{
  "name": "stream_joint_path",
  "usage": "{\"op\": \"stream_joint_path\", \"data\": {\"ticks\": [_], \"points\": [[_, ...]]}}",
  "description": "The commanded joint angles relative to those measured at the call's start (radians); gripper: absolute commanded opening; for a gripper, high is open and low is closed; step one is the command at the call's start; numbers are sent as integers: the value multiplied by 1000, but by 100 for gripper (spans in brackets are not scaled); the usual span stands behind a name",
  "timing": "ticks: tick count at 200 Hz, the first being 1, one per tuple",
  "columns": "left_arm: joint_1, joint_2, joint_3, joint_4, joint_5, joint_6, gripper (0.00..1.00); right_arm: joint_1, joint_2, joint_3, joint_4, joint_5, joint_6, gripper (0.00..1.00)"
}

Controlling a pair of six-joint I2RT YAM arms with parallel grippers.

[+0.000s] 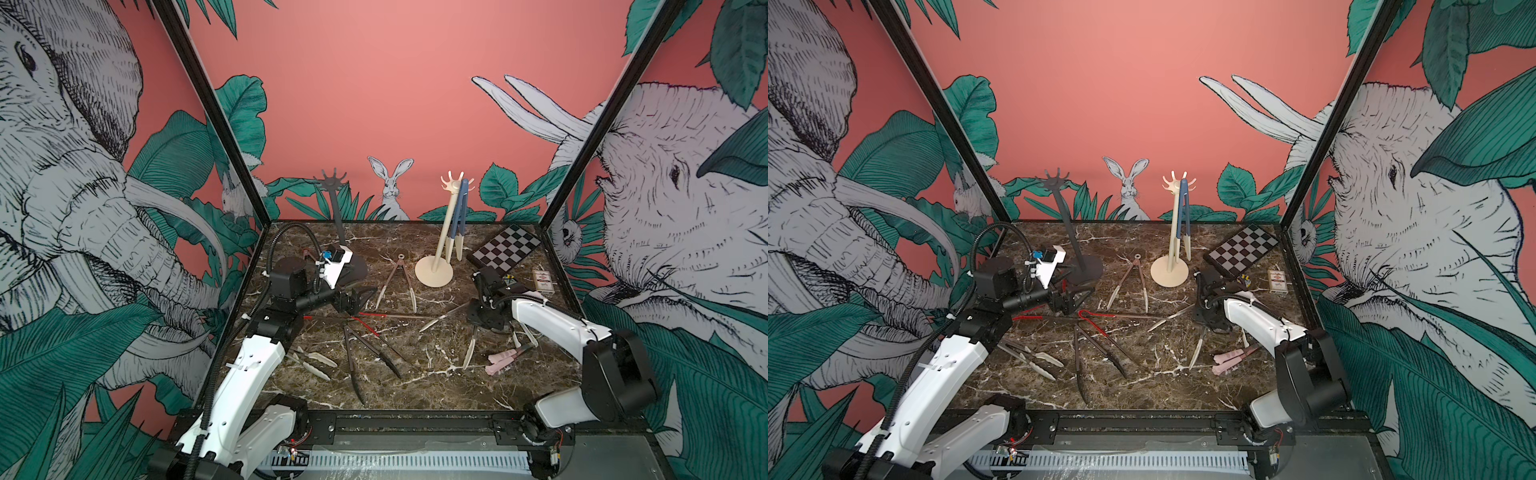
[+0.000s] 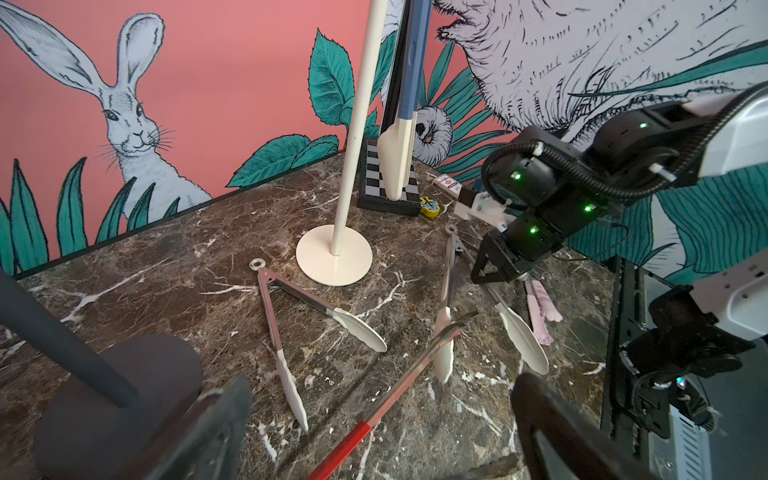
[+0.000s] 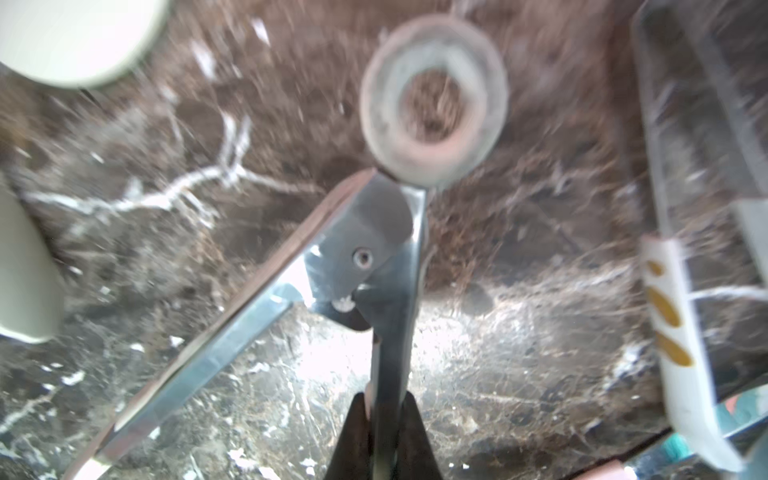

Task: Hang food tongs on kitchen utensil racks
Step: Pick up the food tongs from the center of the board.

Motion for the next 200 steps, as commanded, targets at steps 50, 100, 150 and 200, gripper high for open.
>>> {"op": "stream_joint_path", "data": {"ticks": [50, 100, 150, 200], "points": [[-5, 9, -15, 70, -36, -8, 99, 6, -115, 66, -25, 228, -10, 0], [-5, 12, -23, 90, -54, -21, 99, 6, -136, 107, -106, 372, -39, 0], [-5, 21, -21, 92, -58, -23, 100, 5, -173, 138, -138, 451, -75, 0], [-5, 26, -17, 98, -63, -27, 100, 13, -296, 75, 51, 422, -182, 4]]}}
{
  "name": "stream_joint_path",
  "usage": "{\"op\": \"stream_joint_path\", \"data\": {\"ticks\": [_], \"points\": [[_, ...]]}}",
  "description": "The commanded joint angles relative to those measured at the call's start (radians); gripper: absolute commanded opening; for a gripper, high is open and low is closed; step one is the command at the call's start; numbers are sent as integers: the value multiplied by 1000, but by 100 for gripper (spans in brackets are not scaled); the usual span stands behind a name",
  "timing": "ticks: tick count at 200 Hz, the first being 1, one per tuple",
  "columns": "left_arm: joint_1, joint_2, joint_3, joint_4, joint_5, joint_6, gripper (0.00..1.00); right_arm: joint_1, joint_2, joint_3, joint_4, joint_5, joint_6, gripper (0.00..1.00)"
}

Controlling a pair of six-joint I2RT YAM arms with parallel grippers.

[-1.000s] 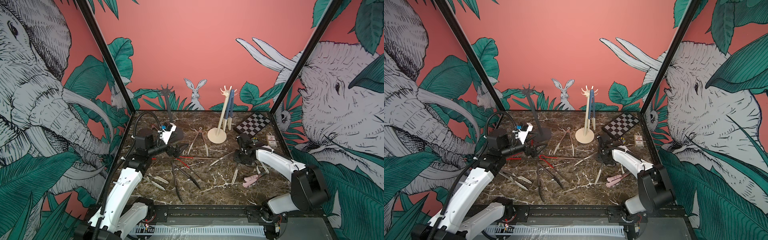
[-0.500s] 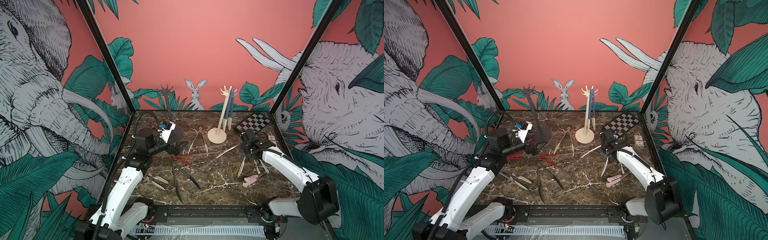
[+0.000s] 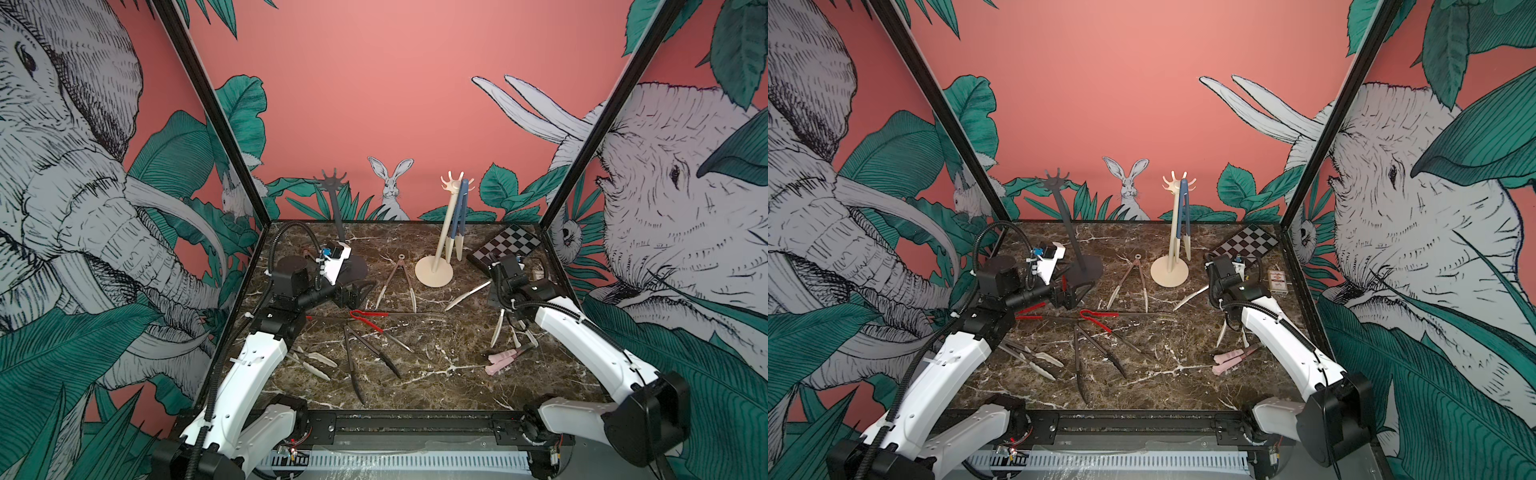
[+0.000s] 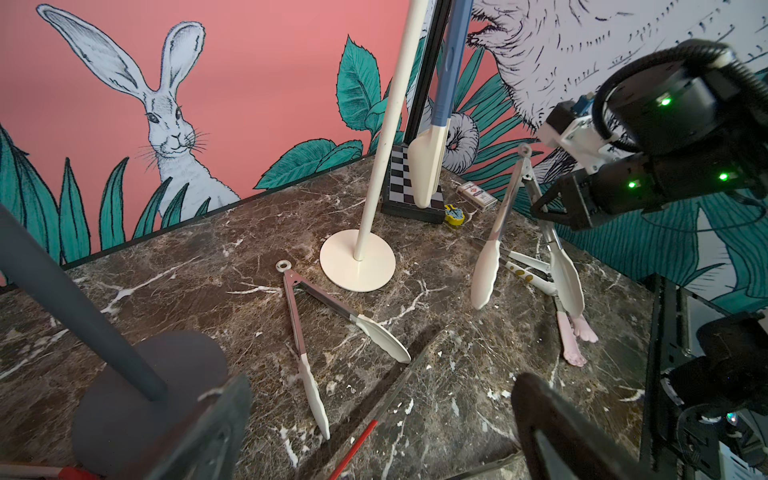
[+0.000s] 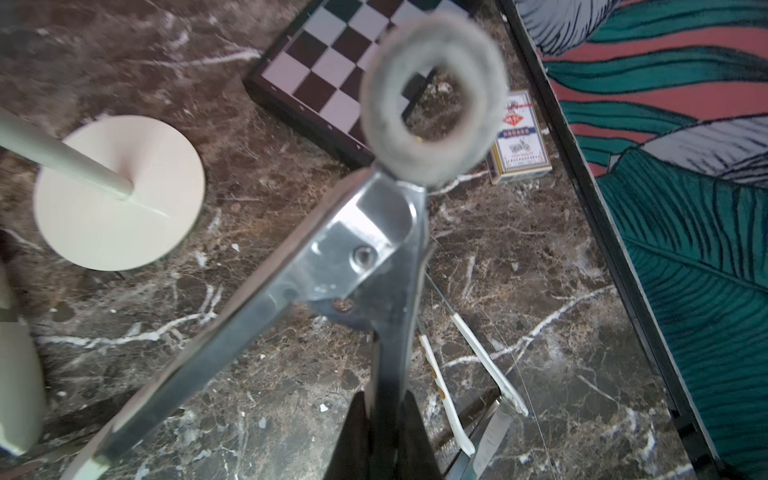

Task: Hang food tongs on kitchen utensil racks
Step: Pick up the food tongs from the center of the board.

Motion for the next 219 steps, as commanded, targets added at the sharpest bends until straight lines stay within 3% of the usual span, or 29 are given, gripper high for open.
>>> {"op": "stream_joint_path", "data": {"ticks": [1, 70, 142, 219], "points": [[-5, -2, -5, 36, -1, -6, 100, 10, -86, -30, 136, 22, -67, 4], [-5, 6, -11, 50, -6, -12, 100, 92, -203, -69, 365, 37, -286, 0], [-5, 5, -19, 60, -25, -15, 99, 227, -194, -46, 527, 106, -485, 0], [-5, -8, -38, 69, -35, -24, 100, 254, -115, 77, 582, -68, -514, 0]]}}
